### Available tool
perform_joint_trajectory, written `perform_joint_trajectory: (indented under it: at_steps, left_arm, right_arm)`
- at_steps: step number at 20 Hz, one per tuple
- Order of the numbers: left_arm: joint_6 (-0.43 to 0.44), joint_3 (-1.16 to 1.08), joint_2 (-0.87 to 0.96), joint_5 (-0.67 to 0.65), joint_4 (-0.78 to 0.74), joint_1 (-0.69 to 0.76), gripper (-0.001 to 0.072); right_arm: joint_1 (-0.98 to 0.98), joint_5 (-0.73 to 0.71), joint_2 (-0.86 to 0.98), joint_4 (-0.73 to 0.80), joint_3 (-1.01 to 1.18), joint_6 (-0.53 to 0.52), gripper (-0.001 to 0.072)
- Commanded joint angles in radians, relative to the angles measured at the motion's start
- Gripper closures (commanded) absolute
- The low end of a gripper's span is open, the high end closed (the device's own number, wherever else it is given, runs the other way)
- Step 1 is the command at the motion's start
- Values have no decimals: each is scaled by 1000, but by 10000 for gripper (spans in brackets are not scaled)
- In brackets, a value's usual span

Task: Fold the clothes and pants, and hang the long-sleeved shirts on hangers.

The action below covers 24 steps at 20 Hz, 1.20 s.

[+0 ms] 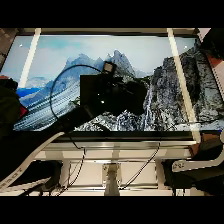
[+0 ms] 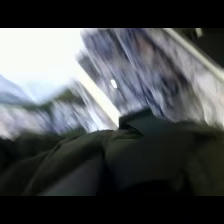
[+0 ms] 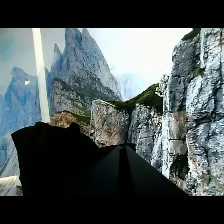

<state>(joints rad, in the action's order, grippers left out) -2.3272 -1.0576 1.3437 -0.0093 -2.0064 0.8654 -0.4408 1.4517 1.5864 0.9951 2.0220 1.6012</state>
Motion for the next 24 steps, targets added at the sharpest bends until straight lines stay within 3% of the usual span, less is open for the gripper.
perform_joint_trajectory:
  at_steps: [1,2,4,8,9,10,11,12,16,18,20,22,24]
  left_arm:
    - [-15,-1,37,45,3,75,173]
    - [-61,-1,10,69,3,85,140]
    - [-140,-2,-79,108,3,107,140]
    - [-132,-2,-280,95,-3,101,145]
    - [-117,-2,-317,72,-8,88,225]
    - [-95,-2,-350,25,-8,72,432]
    - [-64,-2,-375,-46,-8,53,672]
    - [-30,-2,-391,-134,-9,32,695]
    - [-11,1,-397,-624,-8,-107,699]
    - [165,3,-386,-733,13,-200,701]
    - [335,3,-364,-734,161,-336,702]
    - [468,3,-327,-737,450,-507,702]
    - [673,3,-280,-739,792,-667,700]
  right_arm:
    - [-11,-34,16,16,-17,11,454]
    - [-10,-46,22,13,-17,11,411]
    - [-10,-57,31,8,-17,10,411]
    - [-9,-50,63,-21,-18,10,413]
    - [-9,-37,72,-30,-18,9,416]
    - [-7,-19,80,-30,-17,6,449]
    - [-5,2,88,-30,-18,2,545]
    - [-4,23,98,-31,-18,2,674]
    - [25,92,139,-67,-46,-29,680]
    - [56,146,164,-159,-98,-70,681]
    - [99,180,192,-205,-167,-77,681]
    - [145,206,225,-205,-231,-79,680]
    - [179,185,262,-205,-258,-78,678]
